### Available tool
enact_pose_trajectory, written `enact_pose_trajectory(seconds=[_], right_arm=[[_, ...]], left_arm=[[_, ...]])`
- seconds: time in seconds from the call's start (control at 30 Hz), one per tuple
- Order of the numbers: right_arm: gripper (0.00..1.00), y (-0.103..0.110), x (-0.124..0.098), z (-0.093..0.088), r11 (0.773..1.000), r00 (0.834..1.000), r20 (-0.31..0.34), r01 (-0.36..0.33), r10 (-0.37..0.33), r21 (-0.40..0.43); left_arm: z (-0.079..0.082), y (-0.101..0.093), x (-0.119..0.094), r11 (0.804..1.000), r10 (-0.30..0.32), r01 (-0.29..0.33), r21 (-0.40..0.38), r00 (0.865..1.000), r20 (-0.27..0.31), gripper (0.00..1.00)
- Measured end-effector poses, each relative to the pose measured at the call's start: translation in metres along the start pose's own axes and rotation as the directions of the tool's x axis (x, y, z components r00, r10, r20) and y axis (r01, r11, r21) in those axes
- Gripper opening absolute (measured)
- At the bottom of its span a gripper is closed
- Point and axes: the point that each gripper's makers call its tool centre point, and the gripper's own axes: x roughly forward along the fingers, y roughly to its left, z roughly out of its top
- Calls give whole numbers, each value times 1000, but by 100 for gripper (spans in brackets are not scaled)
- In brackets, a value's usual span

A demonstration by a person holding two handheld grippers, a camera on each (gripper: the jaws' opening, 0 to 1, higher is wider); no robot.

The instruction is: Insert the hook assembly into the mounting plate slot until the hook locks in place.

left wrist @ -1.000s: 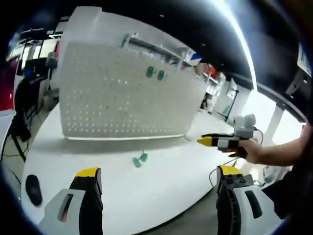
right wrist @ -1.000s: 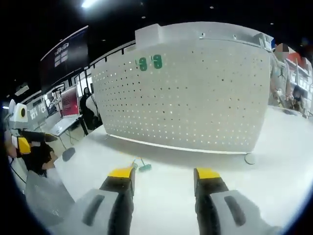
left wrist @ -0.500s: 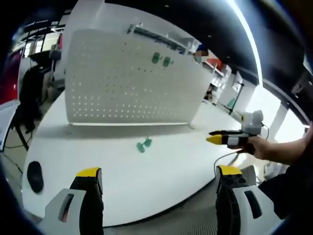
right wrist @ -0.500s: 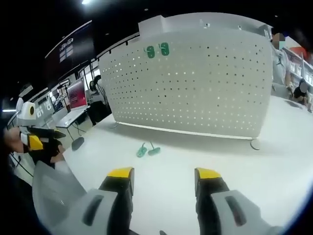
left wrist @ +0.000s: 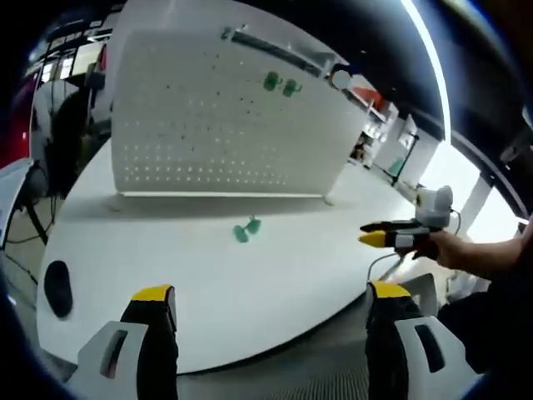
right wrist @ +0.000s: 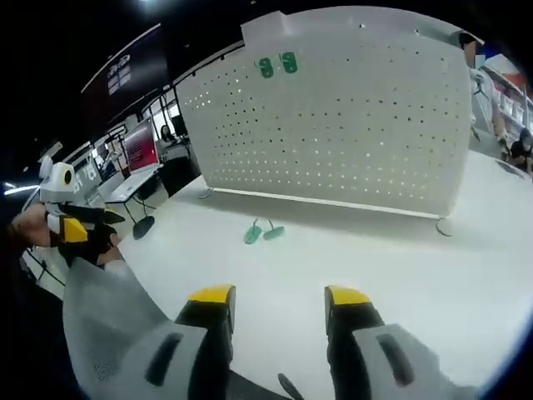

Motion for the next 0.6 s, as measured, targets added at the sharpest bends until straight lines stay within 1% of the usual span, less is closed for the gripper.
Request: enact_pose_trajectory(seconds=[0.1, 0.17, 0.33, 0.37, 0.43, 0.57, 0.6], right_arm=[[41, 7, 2, -3, 1000, 1000, -14, -18, 17, -11], [41, 11, 4, -4, 999, 999, -23, -34, 34, -2], [41, 22, 16, -6, 997, 996, -46, -77, 77, -6], [40, 25, 19, -6, 996, 995, -50, -85, 84, -17], [37, 25, 24, -1, 994, 997, -30, -79, 77, -82], [37, 34, 38, -1, 992, 992, -55, -115, 112, -51], [37, 36, 42, -1, 991, 992, -56, -120, 117, -56]], left_arm=[[-3, 1, 1, 1000, 1, -1, 3, 1000, -15, 94], [-4, 2, 2, 1000, 1, -1, -5, 1000, -16, 94], [-9, 5, 2, 1000, 0, 0, -17, 1000, -27, 93], [-9, 6, 3, 1000, -1, 0, -19, 1000, -28, 93], [-10, 7, 3, 1000, -2, 1, -21, 1000, -31, 93], [-11, 10, 5, 1000, -5, 4, -30, 999, -40, 95], [-11, 11, 5, 999, -7, 6, -32, 999, -40, 94]])
